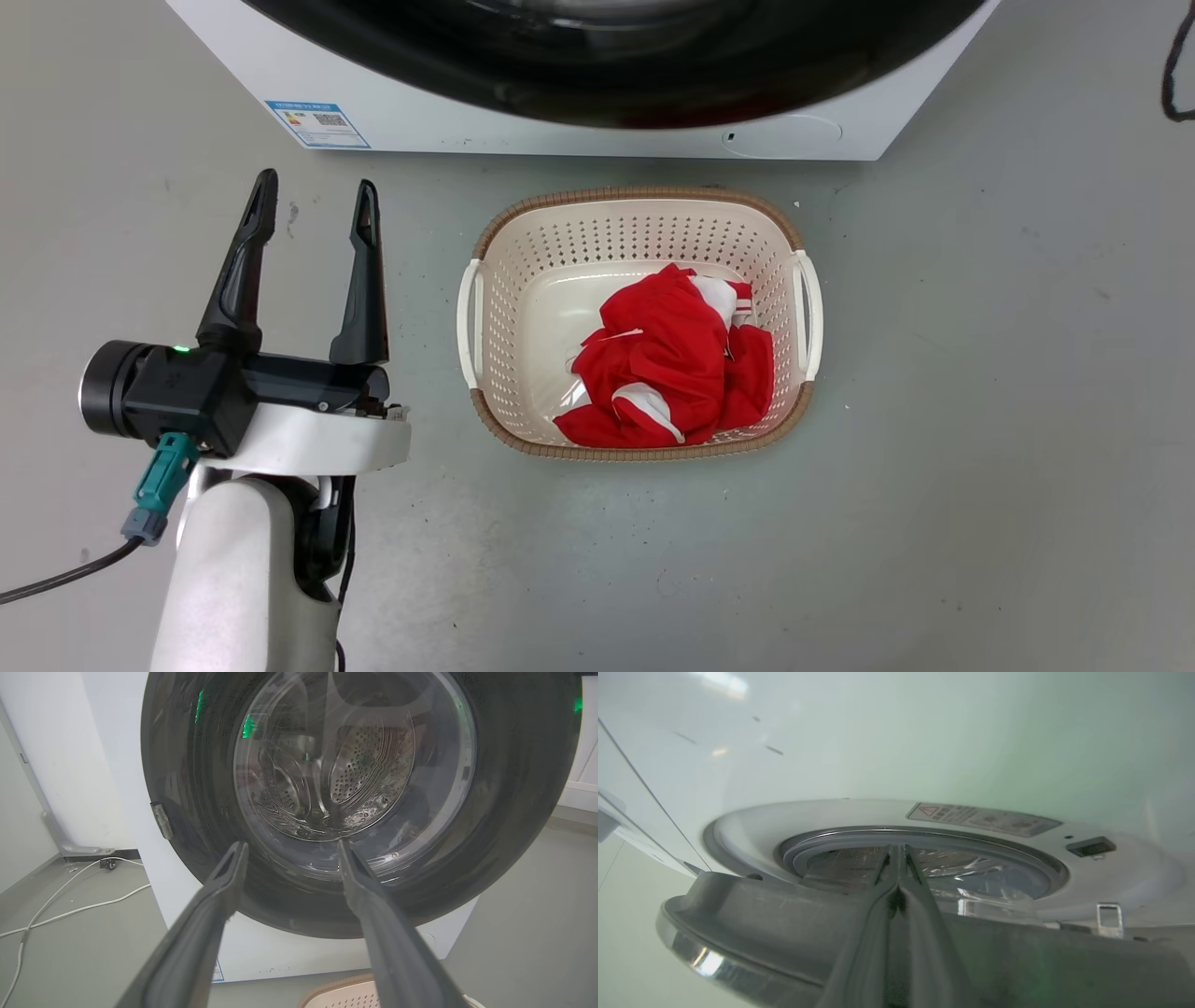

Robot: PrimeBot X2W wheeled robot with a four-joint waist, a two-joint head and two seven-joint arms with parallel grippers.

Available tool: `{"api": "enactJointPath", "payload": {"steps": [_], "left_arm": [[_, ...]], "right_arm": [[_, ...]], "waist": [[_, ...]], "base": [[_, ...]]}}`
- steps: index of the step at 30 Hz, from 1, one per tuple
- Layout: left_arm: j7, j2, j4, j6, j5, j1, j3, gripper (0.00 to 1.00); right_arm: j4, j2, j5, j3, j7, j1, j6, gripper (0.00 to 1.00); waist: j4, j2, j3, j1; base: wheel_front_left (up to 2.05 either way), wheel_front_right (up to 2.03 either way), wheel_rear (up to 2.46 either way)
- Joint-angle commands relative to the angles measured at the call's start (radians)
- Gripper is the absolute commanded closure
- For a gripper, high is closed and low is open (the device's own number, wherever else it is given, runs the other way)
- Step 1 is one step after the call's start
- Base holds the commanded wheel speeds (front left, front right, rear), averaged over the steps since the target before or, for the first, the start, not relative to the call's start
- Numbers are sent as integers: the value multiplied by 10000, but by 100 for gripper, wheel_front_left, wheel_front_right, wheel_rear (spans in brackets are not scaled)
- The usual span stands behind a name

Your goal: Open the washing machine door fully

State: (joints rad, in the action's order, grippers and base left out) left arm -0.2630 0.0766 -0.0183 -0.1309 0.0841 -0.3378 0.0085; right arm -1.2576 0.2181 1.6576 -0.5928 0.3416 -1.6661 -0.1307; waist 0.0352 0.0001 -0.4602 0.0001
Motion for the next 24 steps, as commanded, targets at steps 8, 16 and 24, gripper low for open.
{"api": "enactJointPath", "payload": {"steps": [8, 16, 24], "left_arm": [[-26, -54, 143, 4, -24, 102, 87, 0], [-26, -109, 376, 4, -61, 516, 72, 0], [-26, -163, 653, 4, -57, 1159, -102, 0]], "right_arm": [[141, -322, 169, -134, 1267, 544, 0, 100], [1002, -401, 294, -344, 2620, 1839, 0, 100], [2110, -511, 563, -558, 3714, 3353, 0, 100]], "waist": [[-114, -1, 433, -1], [-231, -1, 1275, -1], [-251, -1, 2323, -1]], "base": [[0, 0, 0], [0, 0, 0], [0, 0, 0]]}}
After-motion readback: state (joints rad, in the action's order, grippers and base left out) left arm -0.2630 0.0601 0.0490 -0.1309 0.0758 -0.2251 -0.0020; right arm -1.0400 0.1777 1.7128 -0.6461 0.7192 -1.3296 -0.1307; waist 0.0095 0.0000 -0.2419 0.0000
